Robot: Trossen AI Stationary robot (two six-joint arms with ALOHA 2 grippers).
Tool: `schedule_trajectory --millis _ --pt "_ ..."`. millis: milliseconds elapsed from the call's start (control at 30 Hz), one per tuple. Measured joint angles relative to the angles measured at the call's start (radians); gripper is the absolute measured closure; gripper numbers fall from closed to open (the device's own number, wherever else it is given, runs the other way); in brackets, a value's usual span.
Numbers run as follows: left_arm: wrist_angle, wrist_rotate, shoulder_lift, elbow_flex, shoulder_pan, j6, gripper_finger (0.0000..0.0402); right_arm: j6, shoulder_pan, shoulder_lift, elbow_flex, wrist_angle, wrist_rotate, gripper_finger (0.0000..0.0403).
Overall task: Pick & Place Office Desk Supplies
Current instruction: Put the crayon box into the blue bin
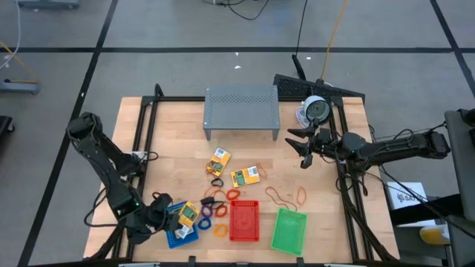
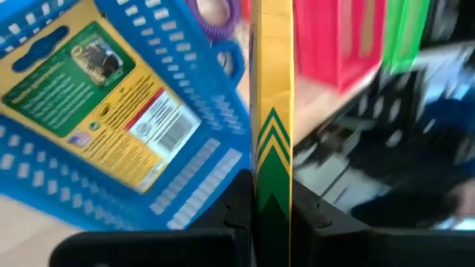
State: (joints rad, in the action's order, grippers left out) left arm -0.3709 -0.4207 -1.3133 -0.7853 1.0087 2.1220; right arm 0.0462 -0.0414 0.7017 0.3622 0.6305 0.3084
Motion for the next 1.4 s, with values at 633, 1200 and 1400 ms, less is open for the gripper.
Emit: schedule_trajectory --millis 633,1200,1400 --pt "-0.338 0.276 0.258 0.0 -0.031 -1.011 0.0368 0.387 -0.073 0.181 0.001 0.149 -0.187 0.0248" --pt "-0.369 0.417 0.209 0.0 -0.202 -1.785 0.0368 0.413 -0.192 0.555 0.001 0.727 -0.148 0.0248" --pt "-0.378 0.396 0.138 0.0 -0.231 -2.005 0.0368 0.414 -0.228 0.635 0.001 0.795 -0.041 0.0248"
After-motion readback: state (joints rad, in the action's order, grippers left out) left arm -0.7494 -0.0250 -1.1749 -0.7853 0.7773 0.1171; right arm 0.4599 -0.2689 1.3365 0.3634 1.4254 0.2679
